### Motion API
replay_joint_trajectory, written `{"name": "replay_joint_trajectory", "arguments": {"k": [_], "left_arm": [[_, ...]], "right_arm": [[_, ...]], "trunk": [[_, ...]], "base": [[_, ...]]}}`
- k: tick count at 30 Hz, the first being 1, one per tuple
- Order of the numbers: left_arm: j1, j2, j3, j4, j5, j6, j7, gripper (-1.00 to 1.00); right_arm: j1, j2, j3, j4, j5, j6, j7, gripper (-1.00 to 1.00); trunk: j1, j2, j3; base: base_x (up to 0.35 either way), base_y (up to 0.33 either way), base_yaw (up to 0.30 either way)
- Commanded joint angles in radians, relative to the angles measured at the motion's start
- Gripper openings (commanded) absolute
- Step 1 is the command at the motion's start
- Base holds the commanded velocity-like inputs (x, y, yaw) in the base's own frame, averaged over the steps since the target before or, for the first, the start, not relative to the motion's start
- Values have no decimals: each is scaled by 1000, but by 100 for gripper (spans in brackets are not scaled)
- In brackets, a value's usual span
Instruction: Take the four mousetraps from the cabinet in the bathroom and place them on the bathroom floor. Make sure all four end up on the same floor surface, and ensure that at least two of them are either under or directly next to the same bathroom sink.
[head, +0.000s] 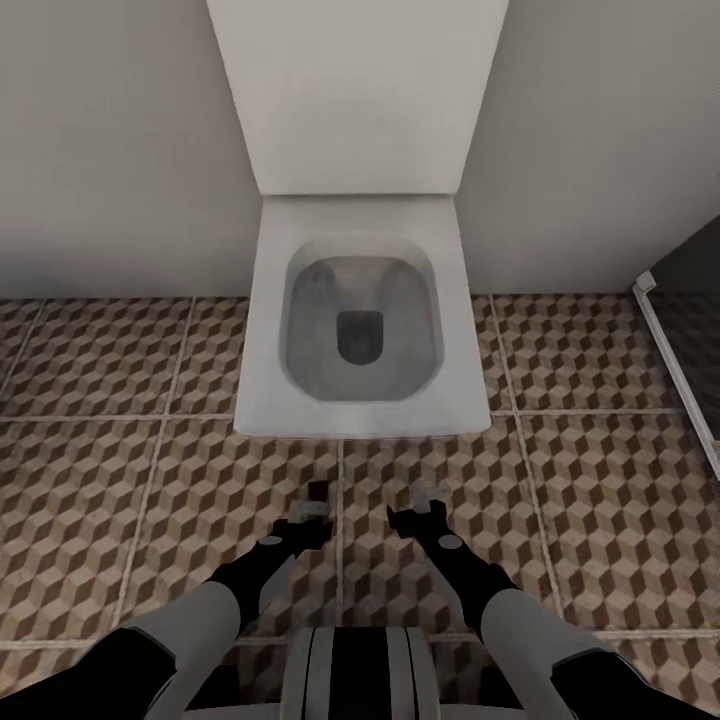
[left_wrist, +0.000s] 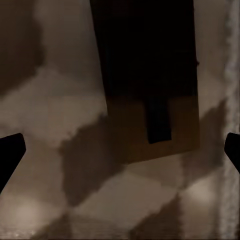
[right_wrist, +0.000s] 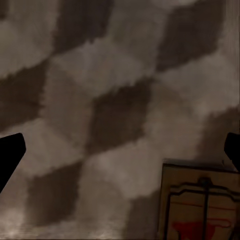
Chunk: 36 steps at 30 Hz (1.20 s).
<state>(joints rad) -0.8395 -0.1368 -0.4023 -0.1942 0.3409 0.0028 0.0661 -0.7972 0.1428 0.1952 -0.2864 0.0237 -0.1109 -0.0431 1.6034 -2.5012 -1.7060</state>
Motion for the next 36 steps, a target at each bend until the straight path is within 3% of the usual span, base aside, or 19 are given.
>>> {"name": "replay_joint_trajectory", "arguments": {"k": [1, 23, 36], "left_arm": [[-1, 0, -8, -1, 9, 0, 5, 100], [0, 0, -8, -1, 9, 0, 5, 100], [-1, -1, -9, -1, 9, 0, 4, 100]], "right_arm": [[-1, 0, 4, 1, 2, -3, -5, 100], [-1, 0, 4, 1, 2, -1, -5, 100], [-1, 0, 4, 1, 2, 0, -5, 100]], "trunk": [[-1, 0, 0], [-1, 0, 0], [-1, 0, 0]], "base": [[-304, 0, 0], [-324, 0, 0], [-38, 0, 0]]}}
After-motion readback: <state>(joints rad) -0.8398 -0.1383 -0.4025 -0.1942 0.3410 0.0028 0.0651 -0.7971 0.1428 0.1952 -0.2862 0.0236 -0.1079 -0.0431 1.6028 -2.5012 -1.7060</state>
